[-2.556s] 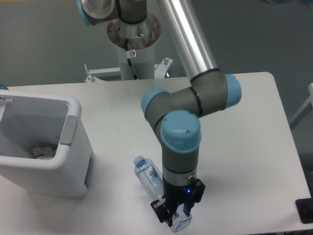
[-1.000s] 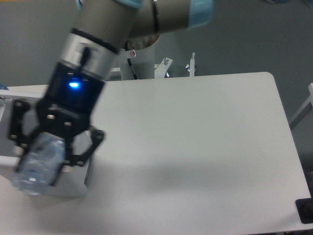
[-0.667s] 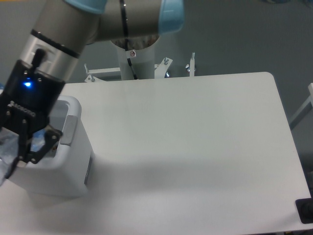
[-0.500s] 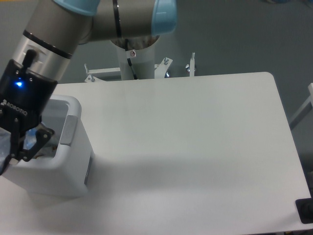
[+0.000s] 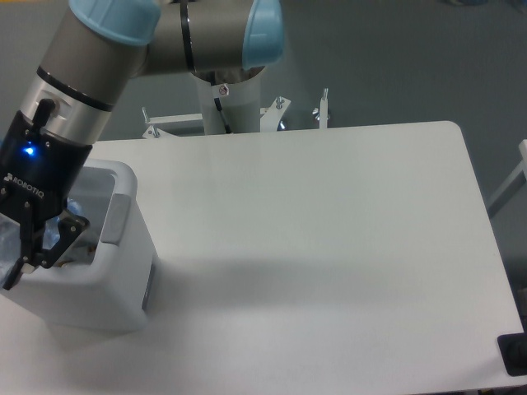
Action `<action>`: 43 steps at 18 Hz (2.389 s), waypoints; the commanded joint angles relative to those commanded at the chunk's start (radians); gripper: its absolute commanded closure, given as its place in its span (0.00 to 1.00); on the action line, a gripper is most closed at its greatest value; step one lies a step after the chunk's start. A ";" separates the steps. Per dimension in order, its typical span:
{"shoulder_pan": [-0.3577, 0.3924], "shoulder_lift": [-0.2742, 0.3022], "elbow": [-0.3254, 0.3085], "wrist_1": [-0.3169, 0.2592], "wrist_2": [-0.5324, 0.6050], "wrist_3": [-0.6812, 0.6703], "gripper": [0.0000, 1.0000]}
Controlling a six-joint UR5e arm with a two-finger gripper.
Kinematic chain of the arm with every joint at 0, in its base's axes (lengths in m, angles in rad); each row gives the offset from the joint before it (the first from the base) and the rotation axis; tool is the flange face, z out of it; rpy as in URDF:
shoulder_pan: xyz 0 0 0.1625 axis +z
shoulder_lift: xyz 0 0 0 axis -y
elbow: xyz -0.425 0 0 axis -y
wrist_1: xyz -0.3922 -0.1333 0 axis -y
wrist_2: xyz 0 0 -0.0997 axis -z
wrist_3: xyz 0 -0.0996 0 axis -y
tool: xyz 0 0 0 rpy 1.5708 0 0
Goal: Place the trash in the trash can
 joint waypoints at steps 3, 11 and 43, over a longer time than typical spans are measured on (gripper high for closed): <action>0.000 0.029 -0.032 0.000 0.000 0.008 0.00; 0.181 0.020 -0.020 -0.002 0.000 0.014 0.00; 0.523 -0.150 -0.144 -0.143 0.495 0.670 0.00</action>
